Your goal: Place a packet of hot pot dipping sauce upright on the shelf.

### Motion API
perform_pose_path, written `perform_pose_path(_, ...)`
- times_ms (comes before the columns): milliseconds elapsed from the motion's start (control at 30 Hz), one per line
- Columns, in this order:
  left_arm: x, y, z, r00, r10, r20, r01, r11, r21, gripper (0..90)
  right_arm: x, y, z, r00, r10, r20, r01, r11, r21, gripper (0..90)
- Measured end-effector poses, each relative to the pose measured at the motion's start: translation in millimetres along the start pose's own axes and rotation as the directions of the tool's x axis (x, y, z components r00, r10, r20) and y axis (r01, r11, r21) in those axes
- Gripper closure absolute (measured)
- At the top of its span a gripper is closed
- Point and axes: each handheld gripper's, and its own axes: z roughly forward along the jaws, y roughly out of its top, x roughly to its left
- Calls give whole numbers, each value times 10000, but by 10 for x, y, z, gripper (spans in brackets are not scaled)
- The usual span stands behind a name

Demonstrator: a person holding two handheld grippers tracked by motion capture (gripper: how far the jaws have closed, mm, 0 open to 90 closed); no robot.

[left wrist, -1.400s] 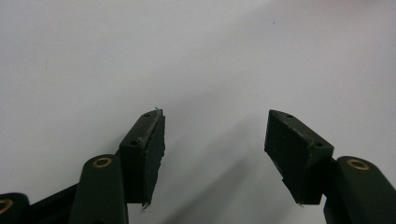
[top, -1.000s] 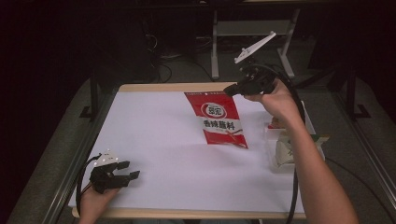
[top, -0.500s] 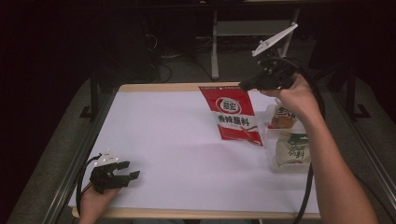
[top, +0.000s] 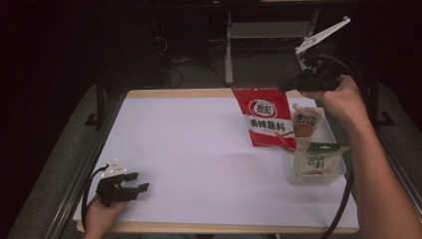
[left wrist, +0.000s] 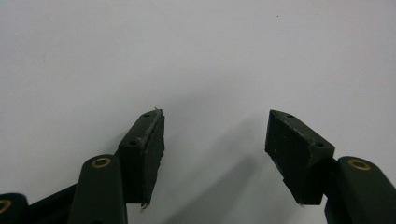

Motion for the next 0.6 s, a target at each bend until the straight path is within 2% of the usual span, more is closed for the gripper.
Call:
perform_pose_path(233, 8, -11, -5, 10000, -75, 1, 75, 10000, 8, 373, -140, -91, -163, 9993, 241, 298, -237, 9996, -122, 900)
perform_pose_path(333, 16, -16, -7, 10000, 18, -20, -18, 10000, 17, 373, -194, -162, -259, 9984, 374, 415, -365, 9991, -203, 900)
perform_pose_path(467, 21, -22, -12, 10000, -40, -54, 40, 10000, 41, 373, -247, -257, -394, 9970, 512, 582, -493, 9982, -335, 900)
perform_pose_path(600, 19, -23, -4, 10000, -15, -78, 15, 10000, 89, 373, -274, -342, -478, 9957, 549, 749, -533, 9983, -223, 900)
